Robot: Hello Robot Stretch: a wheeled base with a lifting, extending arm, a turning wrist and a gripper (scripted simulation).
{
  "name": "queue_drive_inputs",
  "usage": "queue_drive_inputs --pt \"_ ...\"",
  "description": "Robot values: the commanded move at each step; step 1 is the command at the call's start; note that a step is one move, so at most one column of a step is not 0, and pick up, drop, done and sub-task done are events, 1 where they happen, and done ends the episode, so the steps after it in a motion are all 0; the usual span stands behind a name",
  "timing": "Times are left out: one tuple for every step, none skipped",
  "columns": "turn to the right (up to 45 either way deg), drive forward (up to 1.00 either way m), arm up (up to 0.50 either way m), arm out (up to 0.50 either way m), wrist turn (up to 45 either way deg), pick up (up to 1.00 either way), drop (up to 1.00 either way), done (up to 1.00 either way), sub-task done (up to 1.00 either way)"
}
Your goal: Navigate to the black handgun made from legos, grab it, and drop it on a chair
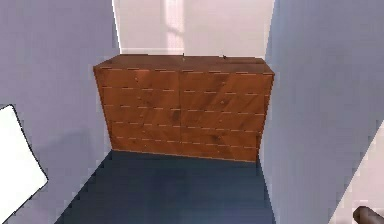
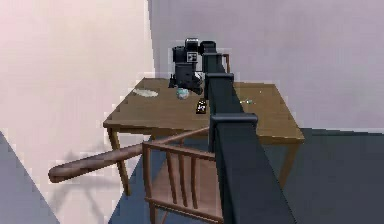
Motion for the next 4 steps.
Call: queue_drive_inputs --pt "0.0 0.00 -0.50 0.00 0.0 0.00 0.00 0.00 0.00" --pt "0.0 0.00 0.00 0.00 0.0 0.00 1.00 0.00 0.00" --pt "0.0 0.00 0.00 -0.10 0.0 0.00 0.00 0.00 0.00" --pt "0.0 0.00 0.00 0.00 0.0 0.00 0.00 1.00 0.00"
